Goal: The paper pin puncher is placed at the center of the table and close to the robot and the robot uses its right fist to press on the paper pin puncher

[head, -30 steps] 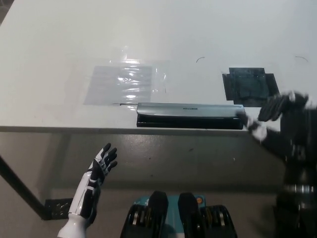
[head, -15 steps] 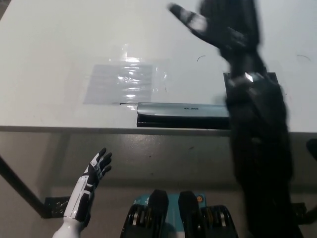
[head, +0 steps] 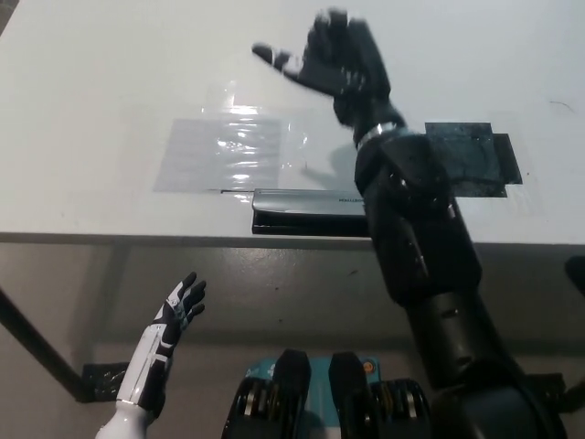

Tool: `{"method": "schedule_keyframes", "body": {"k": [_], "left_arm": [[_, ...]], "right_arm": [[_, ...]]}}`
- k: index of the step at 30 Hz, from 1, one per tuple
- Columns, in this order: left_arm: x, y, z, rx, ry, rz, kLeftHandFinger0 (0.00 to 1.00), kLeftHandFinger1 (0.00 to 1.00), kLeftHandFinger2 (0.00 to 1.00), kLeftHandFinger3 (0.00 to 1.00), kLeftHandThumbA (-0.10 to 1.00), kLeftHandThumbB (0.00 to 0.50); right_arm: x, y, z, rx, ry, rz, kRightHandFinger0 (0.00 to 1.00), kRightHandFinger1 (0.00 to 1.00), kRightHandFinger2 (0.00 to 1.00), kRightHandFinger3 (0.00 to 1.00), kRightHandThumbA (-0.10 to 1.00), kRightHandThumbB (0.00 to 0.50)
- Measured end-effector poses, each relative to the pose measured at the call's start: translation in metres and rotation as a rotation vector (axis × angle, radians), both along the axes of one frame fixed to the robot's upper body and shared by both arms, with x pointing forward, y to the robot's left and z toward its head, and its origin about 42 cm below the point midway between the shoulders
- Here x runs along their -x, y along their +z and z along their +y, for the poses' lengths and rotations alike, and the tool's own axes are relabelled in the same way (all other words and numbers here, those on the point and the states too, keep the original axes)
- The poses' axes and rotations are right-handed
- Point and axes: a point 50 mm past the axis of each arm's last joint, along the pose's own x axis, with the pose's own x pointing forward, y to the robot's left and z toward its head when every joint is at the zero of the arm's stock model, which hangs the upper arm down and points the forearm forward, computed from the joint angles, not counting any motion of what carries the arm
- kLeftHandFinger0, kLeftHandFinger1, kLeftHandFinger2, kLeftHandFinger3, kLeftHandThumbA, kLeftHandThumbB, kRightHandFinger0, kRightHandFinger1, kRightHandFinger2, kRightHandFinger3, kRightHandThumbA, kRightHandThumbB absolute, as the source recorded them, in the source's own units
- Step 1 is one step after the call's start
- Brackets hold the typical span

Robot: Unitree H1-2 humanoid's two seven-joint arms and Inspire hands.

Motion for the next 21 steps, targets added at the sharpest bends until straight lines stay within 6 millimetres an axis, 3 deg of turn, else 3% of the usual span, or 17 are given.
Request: {"method": "schedule_keyframes", "body": {"k": [2,7,9,10,11,13,16,21], "left_arm": [[0.000,0.000,0.000,0.000,0.000,0.000,1.00,1.00,1.00,1.00,1.00,0.308],[0.000,0.000,0.003,-0.009,0.000,-0.001,1.00,1.00,1.00,1.00,1.00,0.296],[0.000,0.001,0.003,-0.012,0.000,-0.001,1.00,1.00,1.00,1.00,1.00,0.286],[0.000,0.001,0.004,-0.012,0.000,-0.001,1.00,1.00,1.00,1.00,1.00,0.280],[0.000,0.001,0.003,-0.012,0.000,-0.001,1.00,1.00,1.00,1.00,1.00,0.276],[0.000,0.001,0.003,-0.012,-0.001,-0.001,1.00,1.00,1.00,1.00,1.00,0.269],[0.000,0.000,0.003,-0.012,-0.001,-0.001,1.00,1.00,1.00,1.00,1.00,0.248],[0.000,0.000,0.003,-0.016,-0.002,-0.001,1.00,1.00,1.00,1.00,1.00,0.256]], "right_arm": [[0.001,-0.017,-0.002,0.004,-0.008,0.032,0.00,0.02,0.21,0.04,1.00,0.089],[0.005,-0.060,-0.010,0.012,-0.036,0.111,0.00,0.00,0.20,0.06,1.00,0.093],[0.007,-0.070,-0.015,0.013,-0.045,0.123,0.00,0.00,0.20,0.08,1.00,0.103],[0.008,-0.075,-0.018,0.015,-0.052,0.126,0.00,0.00,0.16,0.04,1.00,0.082],[0.009,-0.079,-0.020,0.016,-0.057,0.128,0.00,0.01,0.20,0.08,1.00,0.113],[0.012,-0.089,-0.025,0.018,-0.068,0.137,0.00,0.00,0.18,0.06,1.00,0.116],[0.017,-0.106,-0.029,0.023,-0.080,0.161,0.00,0.00,0.06,0.00,1.00,0.094],[0.018,-0.115,-0.032,0.019,-0.085,0.138,0.00,0.00,0.12,0.00,1.00,0.101]]}}
